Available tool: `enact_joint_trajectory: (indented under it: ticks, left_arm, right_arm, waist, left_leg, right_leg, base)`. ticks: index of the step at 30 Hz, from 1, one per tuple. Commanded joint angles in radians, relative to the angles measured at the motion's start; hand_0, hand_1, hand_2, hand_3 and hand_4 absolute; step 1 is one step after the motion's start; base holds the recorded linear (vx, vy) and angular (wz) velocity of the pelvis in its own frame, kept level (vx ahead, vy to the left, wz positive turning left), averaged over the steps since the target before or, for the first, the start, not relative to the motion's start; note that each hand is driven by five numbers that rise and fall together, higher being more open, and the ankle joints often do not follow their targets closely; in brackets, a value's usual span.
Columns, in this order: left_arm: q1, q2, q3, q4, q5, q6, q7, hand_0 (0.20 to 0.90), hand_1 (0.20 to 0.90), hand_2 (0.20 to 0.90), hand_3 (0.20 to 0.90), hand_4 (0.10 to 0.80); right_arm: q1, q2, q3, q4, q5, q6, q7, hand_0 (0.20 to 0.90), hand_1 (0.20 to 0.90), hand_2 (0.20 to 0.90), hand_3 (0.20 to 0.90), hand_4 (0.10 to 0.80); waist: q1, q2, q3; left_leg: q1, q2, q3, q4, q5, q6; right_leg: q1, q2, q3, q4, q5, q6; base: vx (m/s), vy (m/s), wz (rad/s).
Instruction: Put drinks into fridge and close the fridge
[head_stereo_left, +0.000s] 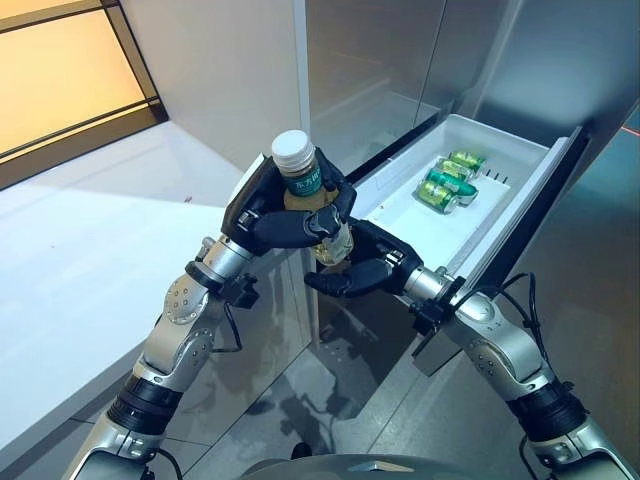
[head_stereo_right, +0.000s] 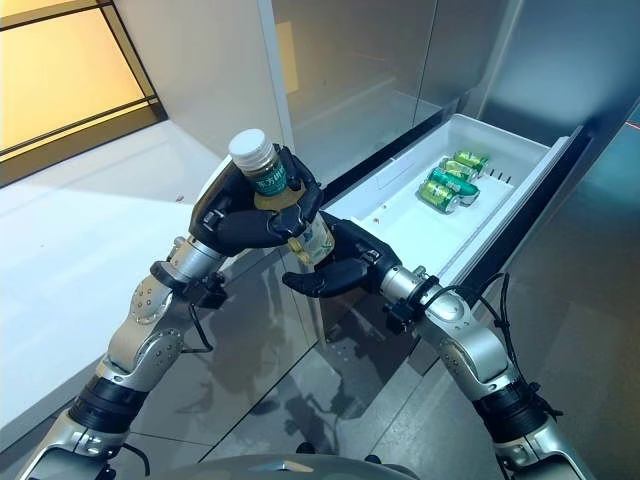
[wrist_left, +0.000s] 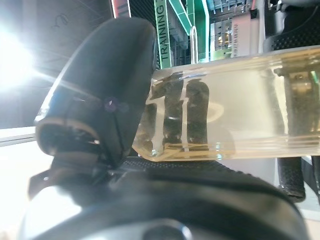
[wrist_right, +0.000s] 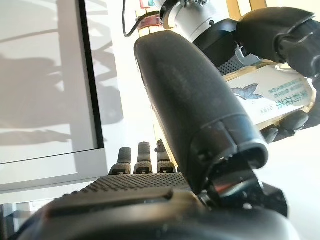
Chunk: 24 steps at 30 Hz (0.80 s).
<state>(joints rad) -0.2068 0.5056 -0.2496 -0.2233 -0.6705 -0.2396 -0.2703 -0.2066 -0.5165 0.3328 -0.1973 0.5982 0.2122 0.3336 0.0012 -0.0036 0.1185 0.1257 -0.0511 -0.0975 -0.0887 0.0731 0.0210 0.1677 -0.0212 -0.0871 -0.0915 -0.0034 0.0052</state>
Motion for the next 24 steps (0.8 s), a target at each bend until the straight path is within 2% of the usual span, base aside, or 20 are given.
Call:
enact_joint_trajectory:
  ticks: [1, 6, 12, 18, 23, 24]
  left_arm:
    - [-0.202, 0.01, -0.007, -0.114, -0.005, -0.078, 0.037, 0.3, 0.3, 0.3, 0.2, 0.1]
    - [-0.2, 0.016, -0.013, -0.114, -0.009, -0.064, 0.02, 0.3, 0.3, 0.3, 0.2, 0.1]
    - [-0.215, 0.008, -0.035, -0.117, 0.004, -0.05, 0.015, 0.3, 0.3, 0.3, 0.2, 0.1]
    - [-0.22, 0.003, -0.051, -0.117, 0.015, -0.04, 0.02, 0.3, 0.3, 0.3, 0.2, 0.1]
    - [-0.219, 0.001, -0.056, -0.113, 0.003, -0.047, 0.011, 0.3, 0.3, 0.3, 0.2, 0.1]
    - [-0.218, 0.001, -0.057, -0.113, 0.0, -0.057, 0.012, 0.3, 0.3, 0.3, 0.2, 0.1]
  right_arm:
    - [-0.183, 0.04, 0.01, -0.22, 0.074, -0.136, 0.024, 0.9, 0.9, 0.9, 0.9, 0.8]
    - [-0.209, 0.025, -0.01, -0.223, 0.07, -0.153, -0.031, 0.9, 0.9, 0.9, 0.9, 0.8]
    - [-0.227, 0.046, -0.017, -0.214, 0.096, -0.154, -0.091, 0.9, 0.9, 0.9, 0.9, 0.8]
    - [-0.234, 0.058, -0.008, -0.205, 0.106, -0.133, -0.117, 0.9, 0.9, 0.9, 0.9, 0.8]
    - [-0.231, 0.055, 0.001, -0.196, 0.123, -0.085, -0.093, 0.9, 0.9, 0.9, 0.9, 0.8]
    - [-0.23, 0.05, 0.006, -0.195, 0.124, -0.068, -0.084, 0.676, 0.676, 0.676, 0.639, 0.539]
  waist:
    - [0.003, -0.023, -0.092]
    - [0.004, -0.025, -0.091]
    - [0.003, -0.025, -0.091]
    - [0.004, -0.024, -0.094]
    - [0.004, -0.026, -0.096]
    - [0.004, -0.026, -0.097]
  left_leg:
    - [0.017, 0.008, 0.051, 0.001, -0.066, 0.0]
    - [0.018, 0.009, 0.053, 0.001, -0.065, 0.001]
    - [0.017, 0.01, 0.054, 0.001, -0.066, 0.001]
    - [0.015, 0.01, 0.055, 0.001, -0.065, 0.0]
    - [0.013, 0.01, 0.055, 0.001, -0.065, -0.001]
    - [0.012, 0.01, 0.055, 0.001, -0.064, -0.001]
  right_leg:
    - [-0.022, 0.004, 0.061, 0.01, 0.035, 0.031]
    - [-0.021, 0.005, 0.061, 0.01, 0.035, 0.03]
    - [-0.024, 0.006, 0.061, 0.009, 0.037, 0.031]
    - [-0.026, 0.005, 0.058, 0.009, 0.039, 0.032]
    - [-0.027, 0.004, 0.057, 0.008, 0.04, 0.034]
    - [-0.028, 0.003, 0.057, 0.008, 0.04, 0.034]
  base:
    - [0.0, 0.0, 0.0]
    - [0.0, 0.0, 0.0]
    - [-0.006, -0.006, -0.04]
    - [0.0, 0.0, 0.0]
    - [0.0, 0.0, 0.0]
    - [0.0, 0.0, 0.0]
